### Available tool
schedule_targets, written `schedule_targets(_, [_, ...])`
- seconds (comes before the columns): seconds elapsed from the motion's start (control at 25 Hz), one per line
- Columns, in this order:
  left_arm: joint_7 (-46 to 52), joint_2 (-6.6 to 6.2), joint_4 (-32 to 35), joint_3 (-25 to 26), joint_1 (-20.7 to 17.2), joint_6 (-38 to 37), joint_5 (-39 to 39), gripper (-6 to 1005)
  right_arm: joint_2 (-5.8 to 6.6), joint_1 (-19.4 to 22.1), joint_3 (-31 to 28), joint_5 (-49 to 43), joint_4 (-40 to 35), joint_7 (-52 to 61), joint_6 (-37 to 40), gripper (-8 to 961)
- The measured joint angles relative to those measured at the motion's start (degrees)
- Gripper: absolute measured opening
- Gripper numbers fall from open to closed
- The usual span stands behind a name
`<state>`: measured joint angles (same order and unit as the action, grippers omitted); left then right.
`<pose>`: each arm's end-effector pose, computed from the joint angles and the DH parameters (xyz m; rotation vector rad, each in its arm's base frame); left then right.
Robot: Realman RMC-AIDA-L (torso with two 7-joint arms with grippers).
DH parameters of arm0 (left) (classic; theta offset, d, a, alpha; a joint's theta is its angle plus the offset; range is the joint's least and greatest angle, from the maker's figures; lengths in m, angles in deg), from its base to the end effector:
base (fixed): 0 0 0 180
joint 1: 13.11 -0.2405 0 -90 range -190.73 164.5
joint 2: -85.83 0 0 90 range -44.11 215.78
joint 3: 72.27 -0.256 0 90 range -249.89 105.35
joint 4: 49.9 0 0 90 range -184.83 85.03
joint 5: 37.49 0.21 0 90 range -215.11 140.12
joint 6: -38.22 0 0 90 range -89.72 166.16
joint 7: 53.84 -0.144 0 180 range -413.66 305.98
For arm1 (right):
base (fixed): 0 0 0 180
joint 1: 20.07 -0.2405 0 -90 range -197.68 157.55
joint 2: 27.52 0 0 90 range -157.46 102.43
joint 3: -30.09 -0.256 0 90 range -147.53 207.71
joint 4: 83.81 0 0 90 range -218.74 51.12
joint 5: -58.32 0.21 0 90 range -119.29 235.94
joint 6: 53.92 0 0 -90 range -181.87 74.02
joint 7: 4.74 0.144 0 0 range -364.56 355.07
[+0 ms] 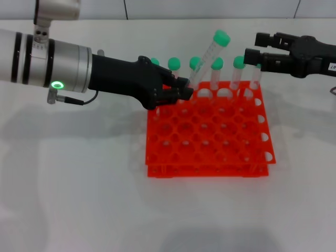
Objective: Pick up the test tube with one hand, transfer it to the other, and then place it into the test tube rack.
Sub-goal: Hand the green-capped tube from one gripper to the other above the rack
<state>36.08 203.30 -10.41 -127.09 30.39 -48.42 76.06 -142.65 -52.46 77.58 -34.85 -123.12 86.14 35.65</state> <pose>-0.1735 0.3759 -0.0194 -2.9947 -0.4205 -0.5207 0.2149 0.3627 0.0424 -2.6042 0.6827 1.0546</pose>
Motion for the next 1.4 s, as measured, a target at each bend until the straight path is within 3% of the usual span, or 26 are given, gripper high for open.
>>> schedule_targets(0.52, [0.2,0.77,-0.2,-1.6,-0.2,3.5,1.4,198,-0.84,-1.0,0.3,9.0,15.8,-16.6,-0.8,855])
schedule_targets(0.76, [-0.1,1.23,0.0,-2.7,0.1,3.7,1.4,199,-1.04,-2.6,5.3,16.2,23.0,-23.3,-0.4,852])
schedule_targets(1.4, [-0.4,1.36,-0.2,-3.0,0.6,4.6,1.4,201,-1.05,-4.9,8.9,23.1,28.8,-28.1,-1.6,783])
